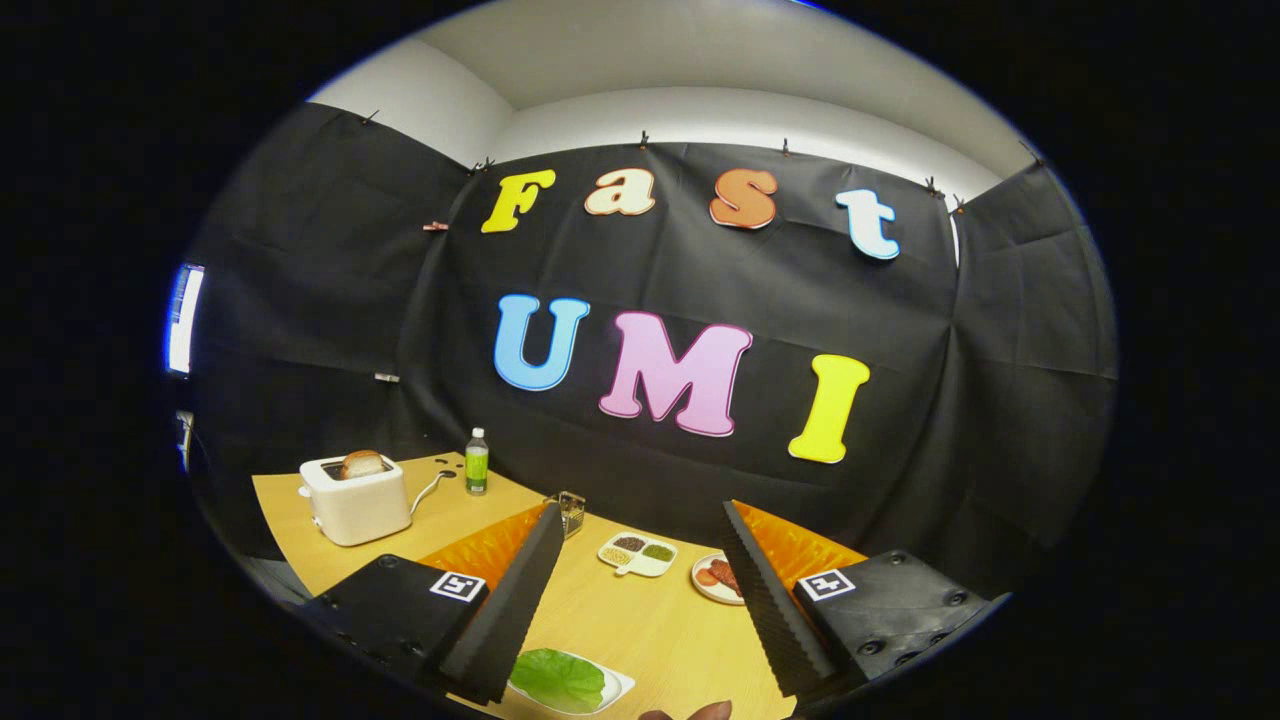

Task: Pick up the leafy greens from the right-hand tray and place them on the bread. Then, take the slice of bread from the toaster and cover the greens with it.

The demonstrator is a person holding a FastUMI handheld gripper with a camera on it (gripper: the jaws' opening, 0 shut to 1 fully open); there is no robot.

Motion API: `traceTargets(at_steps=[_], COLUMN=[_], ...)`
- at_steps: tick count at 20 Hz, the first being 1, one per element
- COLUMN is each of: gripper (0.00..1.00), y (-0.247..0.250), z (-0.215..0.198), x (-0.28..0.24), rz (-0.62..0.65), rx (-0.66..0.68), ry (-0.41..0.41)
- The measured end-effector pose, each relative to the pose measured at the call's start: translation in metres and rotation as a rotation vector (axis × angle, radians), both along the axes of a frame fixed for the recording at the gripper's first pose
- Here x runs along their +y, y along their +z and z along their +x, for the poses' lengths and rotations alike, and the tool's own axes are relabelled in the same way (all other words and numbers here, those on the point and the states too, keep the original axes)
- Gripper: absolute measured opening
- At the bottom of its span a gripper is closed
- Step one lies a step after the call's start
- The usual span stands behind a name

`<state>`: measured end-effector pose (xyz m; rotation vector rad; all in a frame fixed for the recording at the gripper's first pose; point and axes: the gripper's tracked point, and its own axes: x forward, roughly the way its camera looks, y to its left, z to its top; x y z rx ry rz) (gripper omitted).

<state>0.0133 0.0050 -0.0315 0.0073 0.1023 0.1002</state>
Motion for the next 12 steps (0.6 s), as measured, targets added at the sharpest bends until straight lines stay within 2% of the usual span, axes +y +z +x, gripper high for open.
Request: traceTargets(at_steps=[6,9,12], gripper=[0.98,0.96,0.94], y=[-0.095,-0.149,-0.203], z=[0.001,-0.01,-0.023], x=[0.02,0.038,0.051], rz=[0.009,0.069,0.044], rx=[0.297,0.456,0.577], ry=[0.145,0.229,0.283])
